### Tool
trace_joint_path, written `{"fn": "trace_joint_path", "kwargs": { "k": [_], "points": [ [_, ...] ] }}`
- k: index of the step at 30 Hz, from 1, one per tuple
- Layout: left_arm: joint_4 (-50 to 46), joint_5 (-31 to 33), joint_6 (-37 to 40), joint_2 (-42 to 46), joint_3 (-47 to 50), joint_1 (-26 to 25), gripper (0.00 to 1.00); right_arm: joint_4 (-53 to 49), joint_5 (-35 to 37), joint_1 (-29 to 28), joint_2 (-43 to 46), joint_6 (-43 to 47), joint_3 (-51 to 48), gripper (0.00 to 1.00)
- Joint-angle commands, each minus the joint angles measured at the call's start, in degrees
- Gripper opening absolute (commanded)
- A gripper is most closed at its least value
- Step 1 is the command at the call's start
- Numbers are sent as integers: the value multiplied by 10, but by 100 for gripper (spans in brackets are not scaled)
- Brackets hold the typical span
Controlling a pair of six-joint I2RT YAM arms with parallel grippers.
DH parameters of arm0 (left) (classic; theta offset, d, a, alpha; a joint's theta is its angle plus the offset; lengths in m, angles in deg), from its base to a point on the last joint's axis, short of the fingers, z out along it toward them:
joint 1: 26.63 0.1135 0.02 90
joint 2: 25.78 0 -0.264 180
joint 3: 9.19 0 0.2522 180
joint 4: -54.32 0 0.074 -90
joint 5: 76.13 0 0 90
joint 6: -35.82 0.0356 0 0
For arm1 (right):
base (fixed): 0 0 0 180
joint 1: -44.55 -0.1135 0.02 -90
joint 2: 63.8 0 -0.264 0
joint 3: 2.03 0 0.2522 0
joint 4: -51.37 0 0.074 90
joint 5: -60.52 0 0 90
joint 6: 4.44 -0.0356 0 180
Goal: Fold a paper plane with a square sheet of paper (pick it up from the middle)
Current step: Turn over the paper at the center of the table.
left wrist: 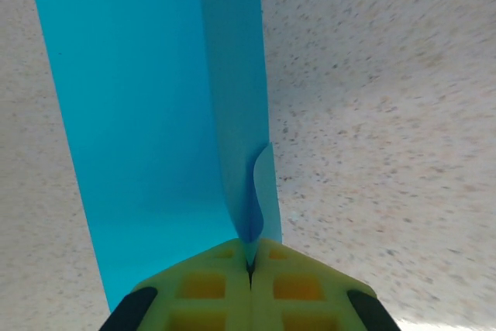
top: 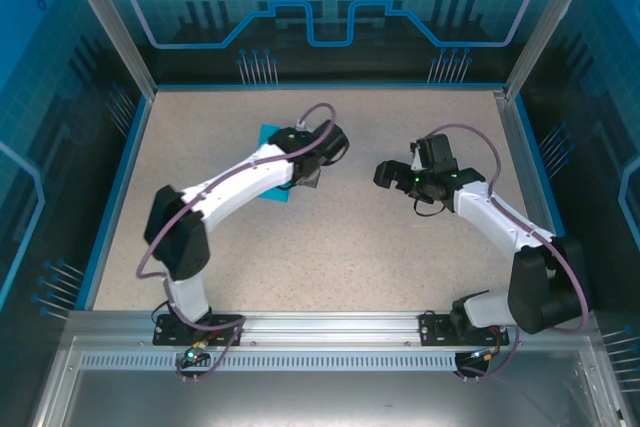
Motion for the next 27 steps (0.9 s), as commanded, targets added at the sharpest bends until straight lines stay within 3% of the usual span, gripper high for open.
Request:
{"fn": "trace_joint_path", "kwargs": {
  "k": [1, 11, 20, 27],
  "points": [
    [-48, 74, 6, -58, -30, -17, 1, -19, 24, 23, 25, -14, -24, 99],
    [-12, 31, -8, -187, -82, -56, 1, -42, 31, 64, 44, -28, -46, 100],
    [36, -63, -23, -212, -65, -65, 9, -46, 26, 67, 25, -30, -37, 99],
    [64, -115, -28, -210, -52, -65, 21, -48, 22, 67, 11, -33, -25, 99]
  ]
}}
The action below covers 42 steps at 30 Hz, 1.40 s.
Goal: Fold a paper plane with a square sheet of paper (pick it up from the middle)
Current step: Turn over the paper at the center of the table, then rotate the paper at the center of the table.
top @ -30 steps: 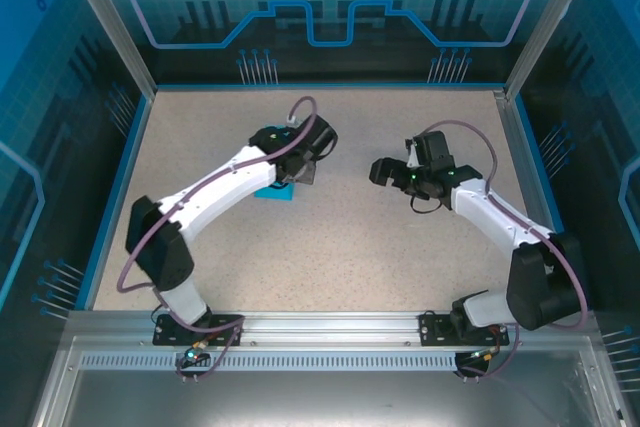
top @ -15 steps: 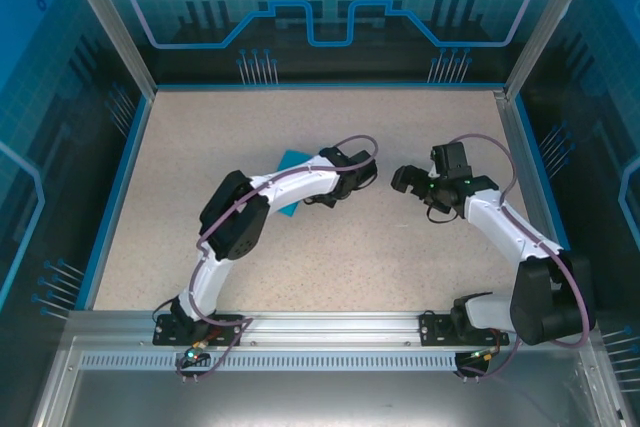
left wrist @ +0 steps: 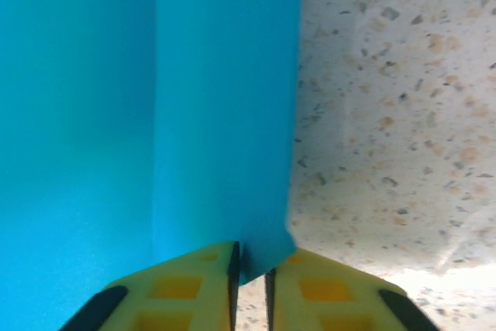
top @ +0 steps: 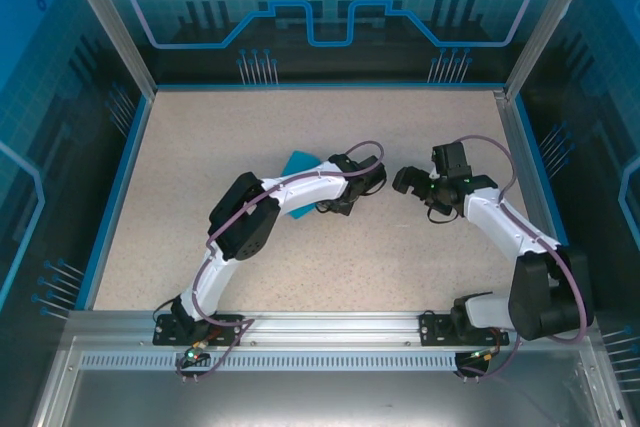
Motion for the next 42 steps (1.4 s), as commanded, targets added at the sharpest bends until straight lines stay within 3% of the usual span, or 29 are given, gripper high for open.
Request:
{"fn": "trace_joint_path", "kwargs": {
  "k": [1, 6, 10, 14, 18, 24, 29, 32, 37, 42],
  "points": [
    [17, -44, -10, -6, 10, -2, 23, -16, -6, 11, -7, -9, 16, 99],
    [34, -106, -5, 45, 16, -1, 32, -23, -11, 11, -10, -5, 28, 99],
    [80, -206, -9, 130, 49, 8, 42, -26, -21, 11, -14, 4, 50, 99],
    [149, -306, -34, 227, 119, 40, 53, -23, -46, 4, -23, 21, 73, 99],
    [210, -371, -73, 313, 202, 92, 60, -36, -47, -40, -51, 48, 124, 99],
    [251, -358, -143, 392, 338, 201, 70, -38, -61, -163, -157, 52, 220, 96],
    [278, -314, -173, 449, 444, 268, 84, -30, -106, -251, -282, 29, 306, 79],
    [287, -292, -181, 478, 489, 292, 90, -17, -135, -282, -342, 14, 349, 71],
    [291, -300, -188, 496, 520, 315, 94, -45, -135, -314, -419, 18, 416, 67],
    [289, -305, -187, 496, 520, 316, 96, -64, -129, -316, -451, 32, 422, 66]
  ]
}}
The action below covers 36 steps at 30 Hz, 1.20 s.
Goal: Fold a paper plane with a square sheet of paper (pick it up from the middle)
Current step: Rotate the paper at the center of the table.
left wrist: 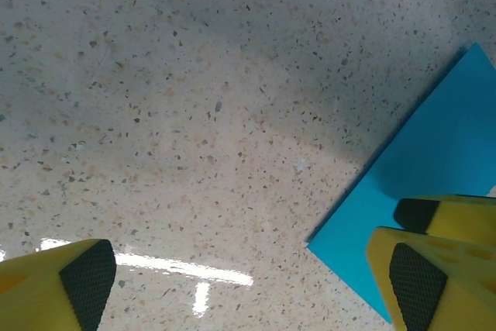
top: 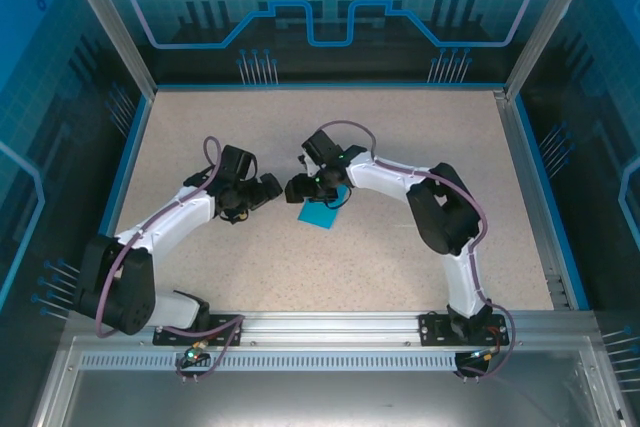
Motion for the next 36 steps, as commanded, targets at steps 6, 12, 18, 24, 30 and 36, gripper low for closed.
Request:
{"fn": "trace_joint_path", "kwargs": {
  "k": [6, 12, 18, 24, 30, 36],
  "points": [
    [11, -9, -4, 5, 5, 4, 96, -74, -14, -1, -41, 86, 4, 66],
    [26, -43, 3, -5, 3, 4, 97, -116, -30, 12, -26, 200, -38, 66],
    [45, -85, 11, -11, 4, 3, 97, -126, -50, 45, 45, 282, -118, 67],
    [92, -141, 13, -27, 1, -15, 97, -66, -102, 70, 138, 233, -166, 68],
    [135, -182, 25, -77, -45, -85, 90, 30, -56, 114, 252, 36, -280, 69],
    [211, -254, -7, -179, -106, -135, 74, 65, -58, 173, 320, -27, -391, 68]
  ]
}}
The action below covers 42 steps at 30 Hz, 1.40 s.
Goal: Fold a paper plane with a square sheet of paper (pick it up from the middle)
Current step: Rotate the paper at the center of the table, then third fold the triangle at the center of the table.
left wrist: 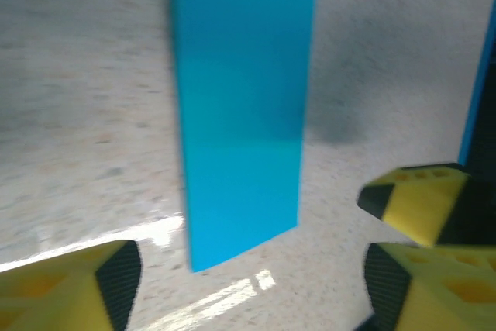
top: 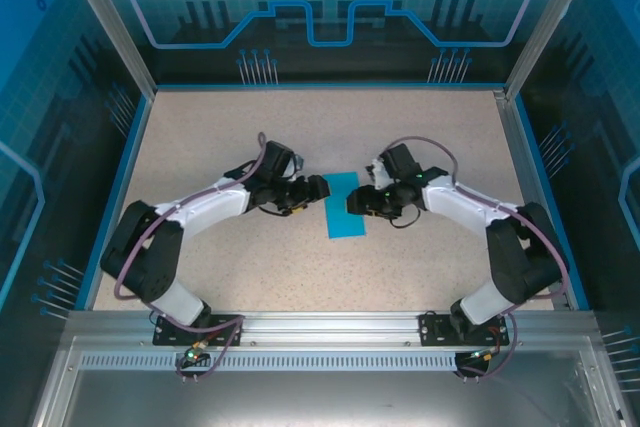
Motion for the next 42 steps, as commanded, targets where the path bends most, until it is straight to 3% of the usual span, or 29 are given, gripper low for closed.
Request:
{"fn": "trace_joint_path", "kwargs": {
  "k": [1, 5, 11, 28, 42],
  "points": [
    [52, -60, -17, -57, -48, -20, 71, 18, -10, 17, 3, -52, -36, 67],
    [34, -56, -17, -114, -102, -34, 62, 28, -47, 20, -19, -41, -49, 65],
    [2, -33, -18, -154, -126, -35, 59, 37, -80, 17, -58, -24, -42, 62],
    [-52, 8, -29, -215, -144, -33, 62, 36, -96, 4, -95, -20, -18, 59],
    [-50, 0, -44, -219, -128, -25, 64, 51, -121, -6, -94, -36, -21, 56]
  ]
}}
